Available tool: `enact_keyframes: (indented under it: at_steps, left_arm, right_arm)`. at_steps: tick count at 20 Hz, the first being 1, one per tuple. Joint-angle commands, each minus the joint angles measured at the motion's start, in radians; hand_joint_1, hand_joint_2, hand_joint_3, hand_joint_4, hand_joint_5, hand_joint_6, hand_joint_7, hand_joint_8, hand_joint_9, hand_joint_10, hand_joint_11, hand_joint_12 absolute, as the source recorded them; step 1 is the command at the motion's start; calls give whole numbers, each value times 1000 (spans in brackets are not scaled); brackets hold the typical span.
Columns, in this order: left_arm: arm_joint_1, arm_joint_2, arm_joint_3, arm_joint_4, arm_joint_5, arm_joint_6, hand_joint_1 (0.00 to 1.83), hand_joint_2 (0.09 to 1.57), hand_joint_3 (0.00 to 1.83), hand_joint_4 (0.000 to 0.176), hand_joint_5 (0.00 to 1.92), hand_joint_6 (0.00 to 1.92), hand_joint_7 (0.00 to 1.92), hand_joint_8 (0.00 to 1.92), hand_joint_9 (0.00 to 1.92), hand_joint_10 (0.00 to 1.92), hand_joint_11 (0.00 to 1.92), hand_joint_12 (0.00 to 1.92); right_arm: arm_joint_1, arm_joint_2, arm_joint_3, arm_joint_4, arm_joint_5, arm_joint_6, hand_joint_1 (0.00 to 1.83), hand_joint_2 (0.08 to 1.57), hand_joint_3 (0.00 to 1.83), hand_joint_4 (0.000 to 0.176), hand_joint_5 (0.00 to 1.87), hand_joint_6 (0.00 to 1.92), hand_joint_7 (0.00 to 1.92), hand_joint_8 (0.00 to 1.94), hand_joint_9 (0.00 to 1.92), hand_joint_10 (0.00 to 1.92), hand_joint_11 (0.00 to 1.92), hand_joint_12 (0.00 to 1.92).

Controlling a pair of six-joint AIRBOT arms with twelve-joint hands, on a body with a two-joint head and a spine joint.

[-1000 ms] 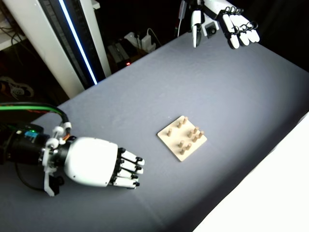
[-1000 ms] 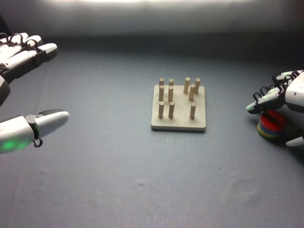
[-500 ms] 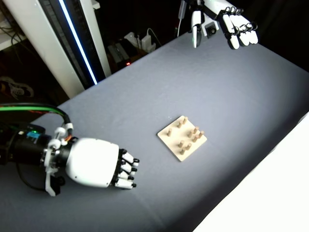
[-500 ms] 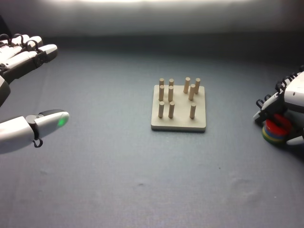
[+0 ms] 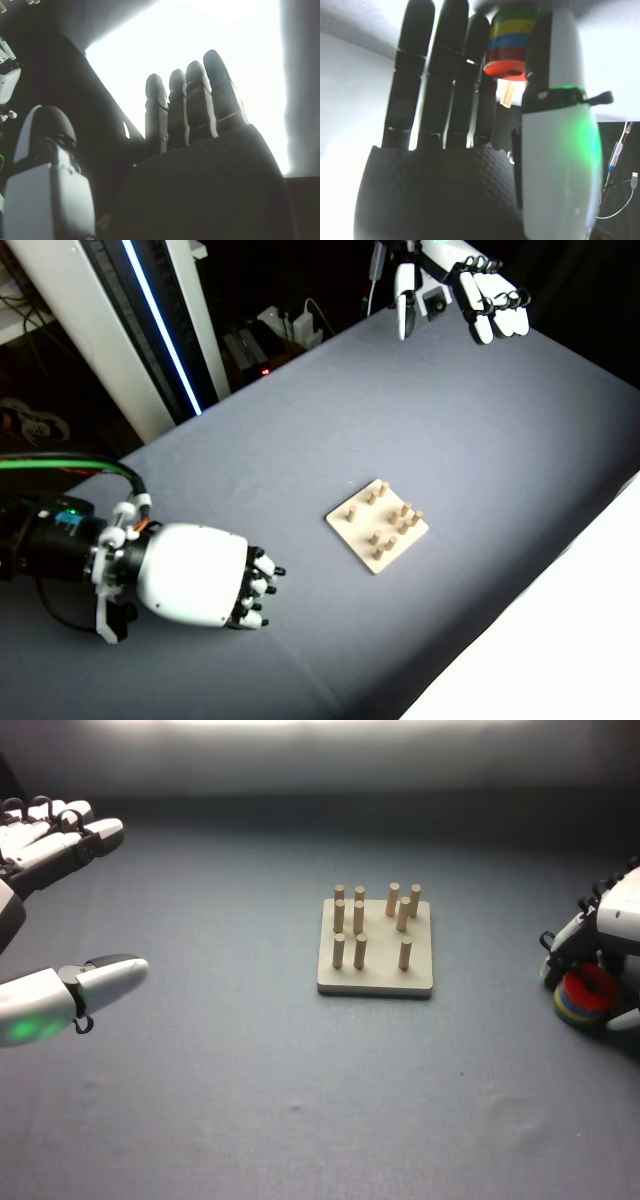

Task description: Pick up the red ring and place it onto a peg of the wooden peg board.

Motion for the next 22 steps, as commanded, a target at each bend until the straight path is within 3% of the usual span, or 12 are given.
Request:
enact_keyframes:
  at_steps: [1, 4, 6, 8, 10, 11, 13, 15, 18, 19, 20, 22]
  left_arm:
    - [-3, 0, 5, 6, -127, -4, 531, 1103, 0, 9, 330, 1, 198, 1, 127, 2, 0, 427]
    - [5, 0, 2, -4, -141, -4, 494, 1098, 1, 16, 325, 4, 227, 2, 144, 2, 0, 445]
    - [11, 0, 1, -12, -148, -6, 523, 1099, 0, 35, 326, 2, 227, 0, 145, 0, 0, 453]
    - [14, 0, 1, -15, -149, -8, 557, 1110, 3, 30, 322, 0, 208, 0, 135, 0, 0, 419]
    - [16, 0, 1, -16, -152, -10, 557, 1113, 1, 41, 322, 0, 223, 3, 150, 4, 0, 449]
    - [17, 0, 0, -16, -154, -10, 555, 1111, 0, 49, 322, 0, 226, 3, 151, 4, 0, 449]
    - [17, 0, 0, -17, -154, -10, 570, 1112, 1, 63, 302, 0, 214, 0, 156, 1, 0, 479]
    - [17, 0, 0, -17, -153, -10, 590, 1117, 0, 54, 284, 1, 197, 2, 146, 3, 0, 447]
    - [17, 0, 0, -17, -152, -11, 583, 1117, 0, 68, 292, 2, 194, 1, 155, 2, 0, 534]
    - [17, 0, 0, -17, -151, -12, 578, 1123, 1, 62, 289, 0, 204, 2, 171, 5, 0, 581]
    - [17, 0, 1, -17, -151, -12, 589, 1125, 1, 57, 289, 0, 208, 1, 183, 5, 0, 616]
    - [17, 0, 0, -17, -151, -13, 600, 1121, 0, 68, 280, 0, 200, 1, 164, 6, 0, 555]
  right_arm:
    - [20, 1, -4, 28, 113, 2, 1385, 1063, 1, 0, 1066, 788, 1123, 773, 968, 1073, 695, 1238]
    - [65, -12, -10, 29, 169, 2, 1265, 1065, 3, 0, 1044, 776, 1147, 871, 1070, 840, 797, 1374]
    - [102, -35, -3, 24, 197, 2, 1274, 1083, 1, 0, 1108, 580, 1041, 1165, 1046, 1366, 905, 1701]
    - [135, -58, 1, 9, 210, 2, 1147, 1124, 14, 0, 957, 1054, 999, 1636, 1012, 1868, 1038, 1912]
    - [170, -84, 7, -18, 211, 2, 1168, 1095, 0, 0, 1028, 921, 1015, 1420, 1027, 1797, 1028, 1921]
    - [183, -100, 13, -25, 211, 2, 1251, 1098, 0, 0, 1049, 705, 1030, 1236, 1019, 1568, 942, 1795]
    - [200, -130, 31, -26, 209, 2, 1252, 1062, 0, 0, 1023, 888, 1211, 670, 1122, 705, 849, 1202]
    - [217, -151, 47, -27, 194, 2, 1260, 1037, 1, 1, 1080, 860, 1286, 434, 1233, 386, 804, 1107]
    - [235, -173, 66, -34, 170, 2, 1267, 1026, 0, 2, 1111, 810, 1321, 370, 1263, 530, 874, 1255]
    - [236, -179, 73, -34, 163, 2, 1370, 1037, 0, 0, 1073, 787, 1350, 205, 1079, 1015, 746, 1285]
    - [236, -186, 79, -34, 155, 2, 1289, 1023, 0, 0, 1140, 714, 1338, 343, 1058, 807, 658, 1280]
    - [239, -201, 94, -34, 138, 2, 1296, 1014, 0, 0, 1182, 588, 1297, 503, 1066, 838, 691, 1331]
